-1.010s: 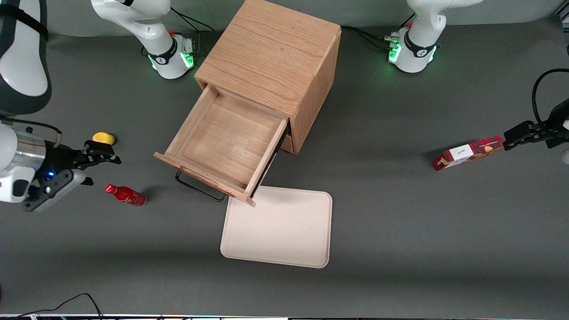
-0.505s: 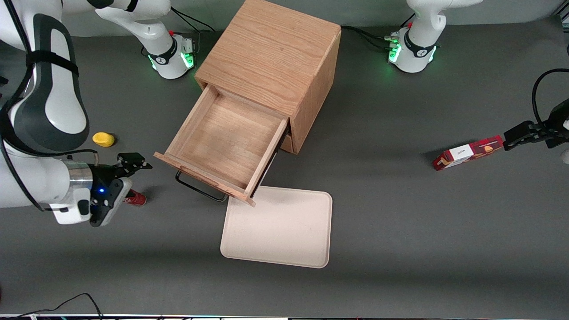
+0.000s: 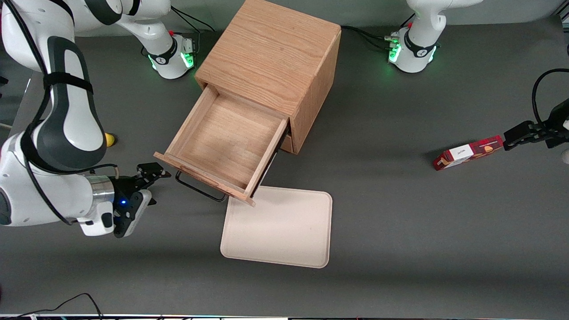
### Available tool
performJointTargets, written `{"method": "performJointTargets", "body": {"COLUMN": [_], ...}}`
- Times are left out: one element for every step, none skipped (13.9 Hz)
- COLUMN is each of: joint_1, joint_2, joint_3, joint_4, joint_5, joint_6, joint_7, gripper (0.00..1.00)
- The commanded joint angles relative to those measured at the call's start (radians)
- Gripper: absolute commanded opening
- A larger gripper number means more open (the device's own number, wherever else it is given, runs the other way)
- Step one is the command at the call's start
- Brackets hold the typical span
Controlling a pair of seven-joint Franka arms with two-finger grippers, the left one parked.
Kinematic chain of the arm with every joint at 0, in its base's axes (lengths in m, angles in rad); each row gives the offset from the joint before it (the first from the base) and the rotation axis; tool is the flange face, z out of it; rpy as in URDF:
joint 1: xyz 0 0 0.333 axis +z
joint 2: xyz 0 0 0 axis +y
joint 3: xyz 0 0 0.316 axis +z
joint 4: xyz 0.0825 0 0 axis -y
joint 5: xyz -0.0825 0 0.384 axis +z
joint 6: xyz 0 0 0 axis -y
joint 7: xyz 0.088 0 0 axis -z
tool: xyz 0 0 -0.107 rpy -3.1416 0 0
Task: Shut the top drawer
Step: 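Move the right gripper toward the front panel of the open drawer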
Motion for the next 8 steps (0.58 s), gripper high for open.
{"method": "performJointTargets", "body": {"joint_1": [-0.003, -0.001, -0.001, 0.002, 0.008, 0.014, 0.016, 0.022], "joint_2": [0.048, 0.053, 0.061, 0.074, 0.079, 0.082, 0.093, 0.094], "joint_3": [0.023, 0.030, 0.043, 0.046, 0.046, 0.046, 0.046, 0.046], "joint_4": [0.061, 0.061, 0.059, 0.061, 0.061, 0.059, 0.059, 0.058], "joint_5": [0.032, 0.034, 0.032, 0.032, 0.031, 0.029, 0.026, 0.022], "joint_6": [-0.003, 0.011, 0.020, 0.025, 0.037, 0.045, 0.048, 0.060], "joint_7": [0.054, 0.066, 0.074, 0.081, 0.083, 0.083, 0.083, 0.084], "gripper": [1.00, 1.00, 1.00, 1.00, 1.00, 1.00, 1.00, 1.00]}}
